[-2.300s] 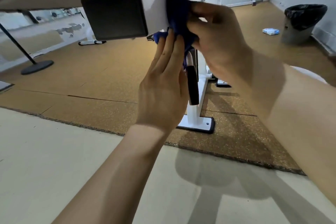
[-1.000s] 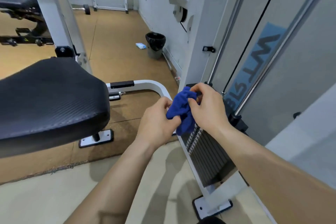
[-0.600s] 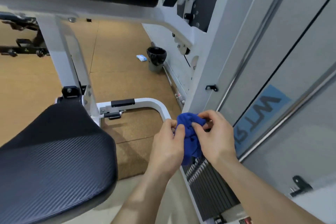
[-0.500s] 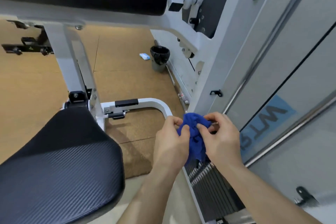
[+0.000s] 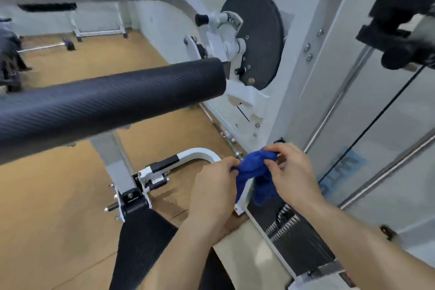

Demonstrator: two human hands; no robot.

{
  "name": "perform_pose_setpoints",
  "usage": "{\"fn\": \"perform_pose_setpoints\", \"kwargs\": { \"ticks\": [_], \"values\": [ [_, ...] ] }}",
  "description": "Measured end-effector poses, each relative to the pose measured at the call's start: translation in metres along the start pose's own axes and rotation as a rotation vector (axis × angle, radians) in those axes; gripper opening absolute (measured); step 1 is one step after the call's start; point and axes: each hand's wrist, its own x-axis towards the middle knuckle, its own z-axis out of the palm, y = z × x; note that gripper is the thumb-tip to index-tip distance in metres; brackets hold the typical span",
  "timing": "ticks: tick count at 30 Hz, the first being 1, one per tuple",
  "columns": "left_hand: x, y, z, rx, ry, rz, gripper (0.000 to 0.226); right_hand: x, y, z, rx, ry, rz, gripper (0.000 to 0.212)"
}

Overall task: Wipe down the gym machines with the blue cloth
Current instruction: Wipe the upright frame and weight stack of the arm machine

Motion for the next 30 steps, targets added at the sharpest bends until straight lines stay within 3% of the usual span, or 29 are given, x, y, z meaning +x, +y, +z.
{"fn": "perform_pose_setpoints", "kwargs": {
  "ticks": [10, 18, 26, 30],
  "values": [
    [0.039, 0.078, -0.144, 0.024, -0.207, 0.19, 0.023, 0.014, -0.137, -0.096, -0.067, 0.016, 0.191, 0.019],
    [0.099, 0.149, -0.21, 0.04, -0.203, 0.304, 0.017, 0.081, -0.194, -0.182, -0.134, -0.035, 0.213, 0.025],
    [0.173, 0.225, -0.263, 0.116, -0.231, 0.492, 0.017, 0.132, -0.247, -0.247, -0.221, -0.054, 0.182, 0.019],
    [0.219, 0.247, -0.289, 0.095, -0.221, 0.598, 0.015, 0.157, -0.273, -0.272, -0.28, 0.036, 0.192, 0.012]
  ]
}}
